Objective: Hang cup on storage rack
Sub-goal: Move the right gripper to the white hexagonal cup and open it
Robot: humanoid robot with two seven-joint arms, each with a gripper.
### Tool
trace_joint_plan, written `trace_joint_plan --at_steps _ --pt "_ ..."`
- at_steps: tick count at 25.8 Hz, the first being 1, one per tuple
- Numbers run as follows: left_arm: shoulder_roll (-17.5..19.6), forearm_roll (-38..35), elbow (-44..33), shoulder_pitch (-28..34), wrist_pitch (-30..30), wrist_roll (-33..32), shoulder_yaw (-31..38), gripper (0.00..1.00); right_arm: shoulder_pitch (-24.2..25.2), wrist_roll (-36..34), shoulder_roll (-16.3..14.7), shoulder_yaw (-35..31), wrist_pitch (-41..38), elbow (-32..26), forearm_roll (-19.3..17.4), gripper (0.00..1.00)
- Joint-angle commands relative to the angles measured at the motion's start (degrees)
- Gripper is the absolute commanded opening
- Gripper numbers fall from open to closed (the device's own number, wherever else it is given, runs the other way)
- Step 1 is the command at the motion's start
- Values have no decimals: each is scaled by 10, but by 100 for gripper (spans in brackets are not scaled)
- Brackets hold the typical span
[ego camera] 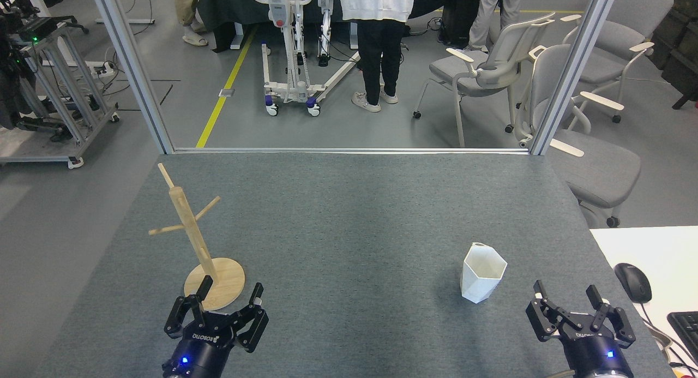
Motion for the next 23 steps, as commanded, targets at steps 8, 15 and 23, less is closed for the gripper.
trace_joint_plan --at_steps 8,15,23 --pt "0 -3 -2 2 5 2 -1 100 -1 22 -2 -21 -28 5 -4 100" --pt "3 0 -2 -5 5 3 -1 100 -7 22 15 31 19 14 -2 100" --pt "6 1 3 -22 3 3 1 100 -68 21 27 115 40 93 3 98"
